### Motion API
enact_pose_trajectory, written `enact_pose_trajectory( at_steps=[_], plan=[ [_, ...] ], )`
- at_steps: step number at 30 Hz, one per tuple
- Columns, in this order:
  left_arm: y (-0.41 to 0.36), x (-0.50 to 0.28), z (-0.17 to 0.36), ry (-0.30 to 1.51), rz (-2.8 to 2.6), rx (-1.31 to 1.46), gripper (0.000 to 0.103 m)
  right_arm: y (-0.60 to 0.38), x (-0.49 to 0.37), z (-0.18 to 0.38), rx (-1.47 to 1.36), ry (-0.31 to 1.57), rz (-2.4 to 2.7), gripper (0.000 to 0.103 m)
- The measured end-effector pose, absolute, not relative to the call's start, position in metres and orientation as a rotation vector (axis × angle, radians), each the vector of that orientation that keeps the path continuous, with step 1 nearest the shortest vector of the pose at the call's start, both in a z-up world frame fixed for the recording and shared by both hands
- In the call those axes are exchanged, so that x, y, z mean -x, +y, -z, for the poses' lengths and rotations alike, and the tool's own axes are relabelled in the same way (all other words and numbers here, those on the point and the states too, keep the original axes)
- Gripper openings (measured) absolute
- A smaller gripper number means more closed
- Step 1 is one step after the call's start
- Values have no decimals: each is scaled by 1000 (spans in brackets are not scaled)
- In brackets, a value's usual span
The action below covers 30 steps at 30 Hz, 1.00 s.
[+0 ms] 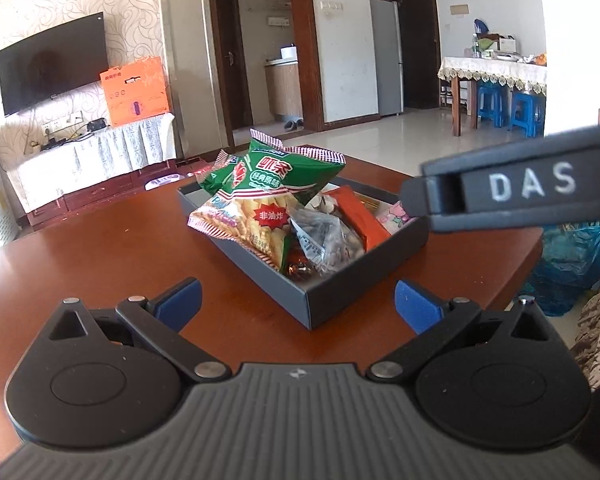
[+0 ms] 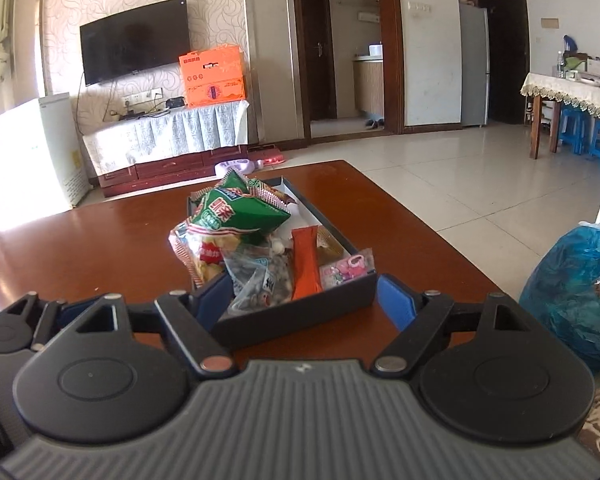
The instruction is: Organize snacks
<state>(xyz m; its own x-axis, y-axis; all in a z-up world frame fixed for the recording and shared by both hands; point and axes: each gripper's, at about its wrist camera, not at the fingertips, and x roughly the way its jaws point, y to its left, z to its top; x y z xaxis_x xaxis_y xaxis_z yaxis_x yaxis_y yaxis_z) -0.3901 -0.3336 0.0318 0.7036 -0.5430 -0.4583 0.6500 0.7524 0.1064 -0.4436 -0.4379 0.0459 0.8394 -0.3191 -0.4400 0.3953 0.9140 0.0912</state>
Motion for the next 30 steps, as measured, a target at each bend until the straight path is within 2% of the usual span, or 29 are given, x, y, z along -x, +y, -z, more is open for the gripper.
enact_pose_trajectory(
  at_steps=[12, 30],
  plan=[
    [-314, 412, -41, 418, 623, -244, 103, -433, 490, -35, -192, 468, 377, 84],
    [-299, 418, -37, 429, 576, -220, 103, -435, 491, -27, -161, 494, 416, 86]
  ],
)
